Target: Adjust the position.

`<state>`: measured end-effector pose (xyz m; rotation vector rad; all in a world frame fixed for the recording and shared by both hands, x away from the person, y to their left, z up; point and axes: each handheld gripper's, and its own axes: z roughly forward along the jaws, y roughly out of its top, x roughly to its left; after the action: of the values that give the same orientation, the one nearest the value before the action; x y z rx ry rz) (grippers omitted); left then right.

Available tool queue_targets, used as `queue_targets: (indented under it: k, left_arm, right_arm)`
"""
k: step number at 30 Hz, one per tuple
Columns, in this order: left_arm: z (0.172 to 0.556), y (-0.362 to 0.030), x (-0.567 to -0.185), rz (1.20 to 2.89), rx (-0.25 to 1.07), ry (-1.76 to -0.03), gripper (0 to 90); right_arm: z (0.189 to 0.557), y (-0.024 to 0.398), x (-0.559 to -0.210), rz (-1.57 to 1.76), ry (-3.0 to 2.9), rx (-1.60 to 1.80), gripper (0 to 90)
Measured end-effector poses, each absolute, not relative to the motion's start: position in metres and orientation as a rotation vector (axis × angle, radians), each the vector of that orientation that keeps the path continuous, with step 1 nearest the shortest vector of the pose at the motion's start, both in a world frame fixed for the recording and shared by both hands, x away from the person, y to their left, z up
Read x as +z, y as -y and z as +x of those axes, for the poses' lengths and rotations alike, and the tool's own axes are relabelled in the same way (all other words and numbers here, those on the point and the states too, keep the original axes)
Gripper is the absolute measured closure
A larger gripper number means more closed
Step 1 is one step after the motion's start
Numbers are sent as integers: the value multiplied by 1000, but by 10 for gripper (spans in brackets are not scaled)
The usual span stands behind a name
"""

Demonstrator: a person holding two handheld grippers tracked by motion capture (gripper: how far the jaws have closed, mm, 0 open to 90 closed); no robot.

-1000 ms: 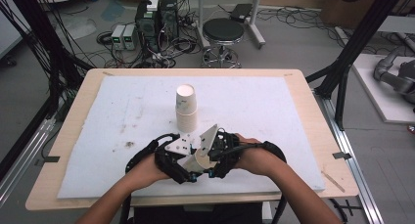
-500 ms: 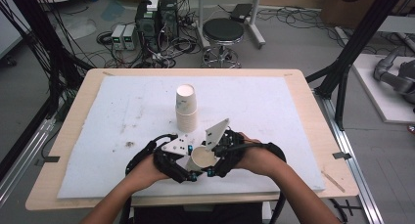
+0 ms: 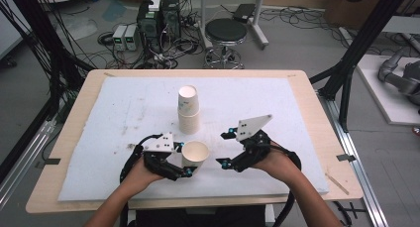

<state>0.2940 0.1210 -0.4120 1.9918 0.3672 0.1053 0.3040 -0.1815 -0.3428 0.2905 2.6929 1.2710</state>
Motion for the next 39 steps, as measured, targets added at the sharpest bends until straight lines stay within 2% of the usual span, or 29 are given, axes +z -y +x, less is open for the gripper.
queue_targets:
  k: [18,29,39]
  left_arm:
    - [289,-162,-420,1779,288,-465,304]
    - [289,-181,-420,1750,392,-533,304]
    - [288,-193,-417,1726,451,-577,304]
  right_arm:
    - [303,239,-376,629,-2402,1397,223]
    - [296,270,-405,805,-2228,1406,221]
    - [294,280,-411,831,-2184,1359,221]
